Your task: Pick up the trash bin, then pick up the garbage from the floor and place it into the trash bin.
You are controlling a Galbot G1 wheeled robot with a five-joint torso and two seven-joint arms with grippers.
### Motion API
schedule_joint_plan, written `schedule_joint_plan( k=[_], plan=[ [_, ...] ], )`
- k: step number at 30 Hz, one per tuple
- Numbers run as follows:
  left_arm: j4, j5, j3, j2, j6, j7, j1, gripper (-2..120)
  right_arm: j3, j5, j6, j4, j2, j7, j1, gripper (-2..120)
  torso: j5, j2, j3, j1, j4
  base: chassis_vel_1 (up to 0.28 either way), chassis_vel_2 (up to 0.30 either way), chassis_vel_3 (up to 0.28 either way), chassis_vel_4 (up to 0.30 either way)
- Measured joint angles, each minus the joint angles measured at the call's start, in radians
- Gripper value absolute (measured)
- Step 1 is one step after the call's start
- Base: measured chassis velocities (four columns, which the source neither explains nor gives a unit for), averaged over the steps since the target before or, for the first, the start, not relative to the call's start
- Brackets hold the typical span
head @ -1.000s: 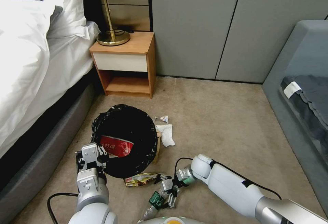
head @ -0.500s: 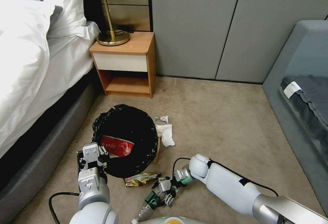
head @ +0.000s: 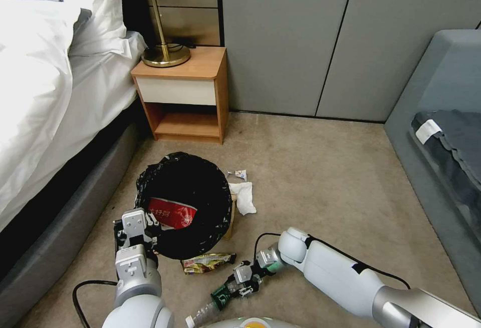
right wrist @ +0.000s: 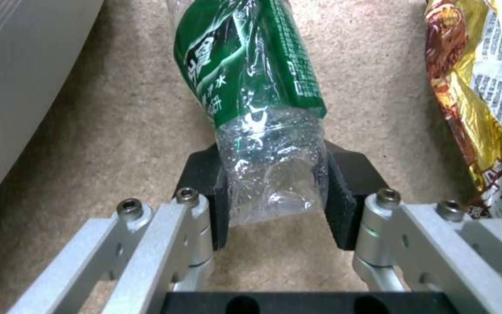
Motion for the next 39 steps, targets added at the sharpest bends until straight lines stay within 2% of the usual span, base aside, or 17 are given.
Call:
schedule_joint_plan(
  k=[8, 16, 20, 29, 31, 36, 38, 39],
  plan=[
    [0.0, -0.001, -0.001, 0.0, 0.0, 0.001, -0.001, 1, 0.033, 0.034, 0.003, 0.038, -0.036, 0.043, -0.023, 30, -0.0003, 0.0, 0.0, 0.0, 0.0001, 0.0, 0.0, 0.0, 0.0],
    [0.009, -0.015, -0.015, 0.008, 0.001, 0.002, -0.007, 1, 0.123, 0.095, 0.003, 0.108, -0.101, 0.089, -0.106, 30, 0.0, 0.0, 0.0, 0.0, -0.0001, 0.0, 0.0, 0.0, 0.0],
    [0.005, -0.018, -0.019, 0.024, 0.006, 0.003, -0.003, 1, 0.227, 0.098, 0.012, 0.138, -0.154, 0.095, -0.184, 30, 0.0003, 0.0, 0.0, 0.0, 0.0, 0.0, 0.0, 0.0, 0.0],
    [-0.01, -0.014, -0.018, 0.032, 0.009, 0.003, 0.007, 1, 0.391, 0.11, 0.022, 0.201, -0.233, 0.099, -0.253, 30, 0.0, 0.0, 0.0, 0.0, 0.0, 0.0, 0.0, 0.0, 0.0],
    [-0.014, -0.015, -0.018, 0.038, 0.009, 0.003, 0.007, 1, 0.45, 0.151, 0.023, 0.249, -0.261, 0.131, -0.283, 30, -0.0002, 0.0, 0.0, 0.0, -0.0001, 0.0, 0.0, 0.0, 0.0],
    [-0.017, -0.021, -0.02, 0.046, 0.011, 0.003, 0.001, 1, 0.519, 0.193, 0.023, 0.3, -0.278, 0.177, -0.321, 30, 0.0, 0.0, 0.0, 0.0, 0.0002, 0.0, 0.0, 0.0, 0.0],
    [-0.021, -0.033, -0.022, 0.054, 0.015, 0.003, -0.004, 1, 0.626, 0.236, 0.02, 0.356, -0.278, 0.23, -0.38, 30, 0.0002, 0.0, 0.0, 0.0, 0.0, 0.0, 0.0, 0.0, 0.0],
    [-0.021, -0.033, -0.022, 0.054, 0.015, 0.003, -0.004, 1, 0.626, 0.236, 0.02, 0.356, -0.278, 0.23, -0.38, 30, 0.0002, 0.0, 0.0, 0.0, 0.0, 0.0, 0.0, 0.0, 0.0]
  ],
)
